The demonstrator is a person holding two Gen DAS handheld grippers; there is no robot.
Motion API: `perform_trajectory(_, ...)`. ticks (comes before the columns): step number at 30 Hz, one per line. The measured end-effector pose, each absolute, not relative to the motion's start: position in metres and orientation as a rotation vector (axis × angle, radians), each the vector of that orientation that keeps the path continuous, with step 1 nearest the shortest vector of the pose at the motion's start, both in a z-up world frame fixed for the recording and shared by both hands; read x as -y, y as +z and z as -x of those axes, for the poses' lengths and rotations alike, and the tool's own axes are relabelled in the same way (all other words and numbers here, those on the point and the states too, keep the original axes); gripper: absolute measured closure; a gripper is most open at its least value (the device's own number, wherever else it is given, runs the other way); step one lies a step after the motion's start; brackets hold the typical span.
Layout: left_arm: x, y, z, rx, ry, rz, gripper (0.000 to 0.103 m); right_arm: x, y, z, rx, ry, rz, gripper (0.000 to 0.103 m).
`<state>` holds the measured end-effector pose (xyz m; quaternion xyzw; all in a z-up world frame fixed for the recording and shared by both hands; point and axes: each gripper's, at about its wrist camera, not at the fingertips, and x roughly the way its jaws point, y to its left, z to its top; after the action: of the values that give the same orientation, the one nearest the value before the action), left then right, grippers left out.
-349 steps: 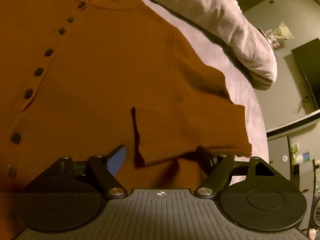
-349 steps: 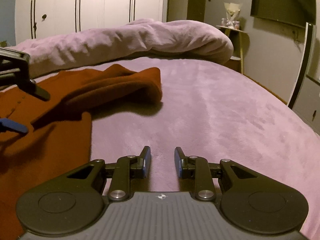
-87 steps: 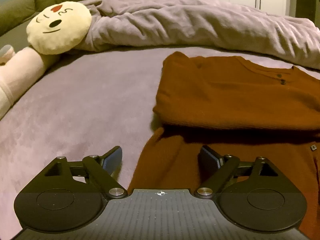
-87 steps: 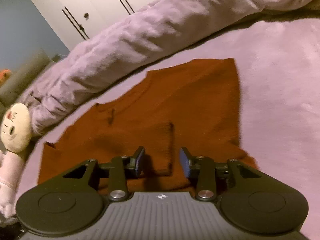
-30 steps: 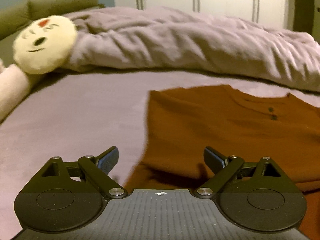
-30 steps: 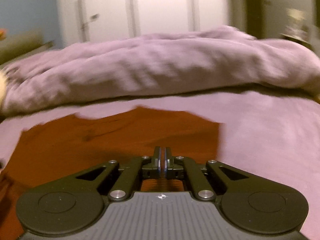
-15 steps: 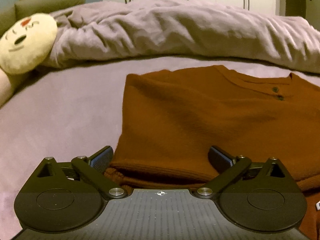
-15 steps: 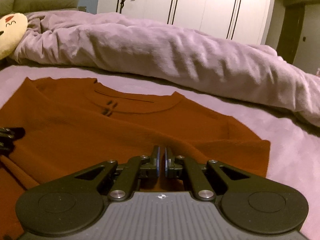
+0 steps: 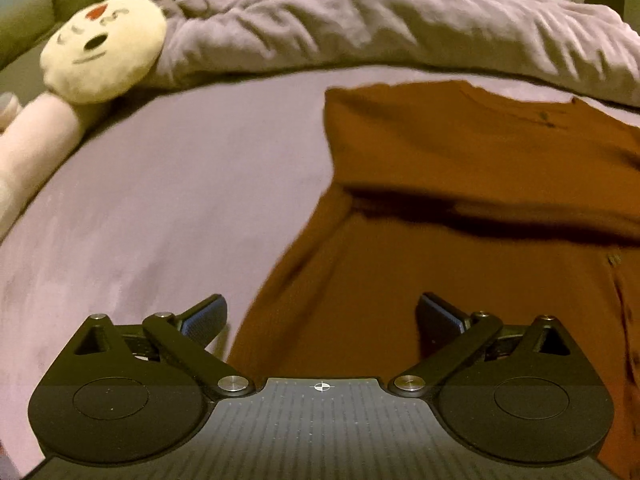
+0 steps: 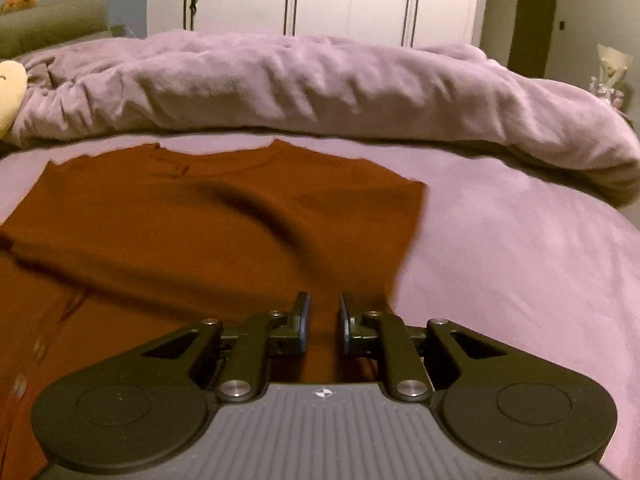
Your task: Fold small clothes
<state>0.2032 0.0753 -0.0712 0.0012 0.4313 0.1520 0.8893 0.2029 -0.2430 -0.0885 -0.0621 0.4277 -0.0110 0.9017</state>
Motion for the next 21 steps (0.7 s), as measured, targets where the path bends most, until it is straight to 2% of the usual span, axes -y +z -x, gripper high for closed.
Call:
perform_trajectory(2, -0.075, -0.068, -0.187, -0.907, 0.306, 0.022, 0.0, 0.253, -0.077, -0.177, -0.888, -0.042, 0.066, 0.066)
perform_trajectory(6, -0.075, -0.061, -0.158, -0.918, 0.3, 0.053, 0.0, 0.274, -0.055, -0.122, -0.9, -0.05, -0.067, 0.047)
perform_trajectory(12, -0.071, -0.055, -0.124, -0.921, 0.298, 0.037, 0.0, 0.295, -0.054, -0.062, -0.966, -0.072, -0.209, 0.044)
perform_trajectory(21, -0.088, -0.057, -0.074, -0.986, 0.25, 0.155, 0.0, 0.315, -0.05, -0.031, -0.984, -0.017, -0.3, 0.046)
